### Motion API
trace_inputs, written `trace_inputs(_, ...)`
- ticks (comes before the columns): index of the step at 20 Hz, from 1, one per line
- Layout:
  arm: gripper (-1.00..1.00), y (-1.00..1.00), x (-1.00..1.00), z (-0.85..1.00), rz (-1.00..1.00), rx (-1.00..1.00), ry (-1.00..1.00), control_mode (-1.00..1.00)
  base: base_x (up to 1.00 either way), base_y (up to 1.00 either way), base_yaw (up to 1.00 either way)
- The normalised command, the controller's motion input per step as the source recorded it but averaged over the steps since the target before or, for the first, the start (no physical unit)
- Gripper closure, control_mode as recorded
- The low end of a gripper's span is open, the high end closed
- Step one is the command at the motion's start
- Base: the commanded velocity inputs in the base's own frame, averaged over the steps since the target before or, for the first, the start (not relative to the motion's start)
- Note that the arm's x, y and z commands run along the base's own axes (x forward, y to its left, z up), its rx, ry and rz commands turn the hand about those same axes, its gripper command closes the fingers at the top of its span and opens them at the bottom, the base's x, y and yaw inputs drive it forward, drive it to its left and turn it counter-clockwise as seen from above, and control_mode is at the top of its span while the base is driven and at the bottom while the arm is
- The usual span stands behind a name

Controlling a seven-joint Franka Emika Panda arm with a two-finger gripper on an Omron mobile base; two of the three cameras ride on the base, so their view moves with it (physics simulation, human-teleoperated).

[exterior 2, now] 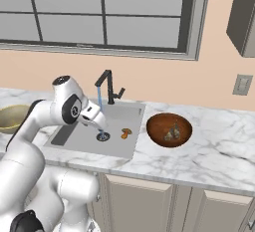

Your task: Pick the bananas from the sink and place them in one bowl. Place the mushroom in the other bowl. Then turn off the sink faucet.

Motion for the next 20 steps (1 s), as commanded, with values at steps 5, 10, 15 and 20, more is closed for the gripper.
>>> trace_inputs(5,-1.0,0.23,0.11,-0.37,-0.08,0.04,0.0,-1.0,0.0,0.0,0.0)
trace_inputs(10,-1.0,0.03,0.01,-0.18,-0.02,0.03,0.0,-1.0,0.0,0.0,0.0)
trace_inputs(15,-1.0,-0.05,0.14,-0.01,0.0,0.03,0.0,-1.0,0.0,0.0,0.0)
trace_inputs(20,-1.0,0.0,0.25,-0.06,0.0,0.02,0.0,-1.0,0.0,0.0,0.0)
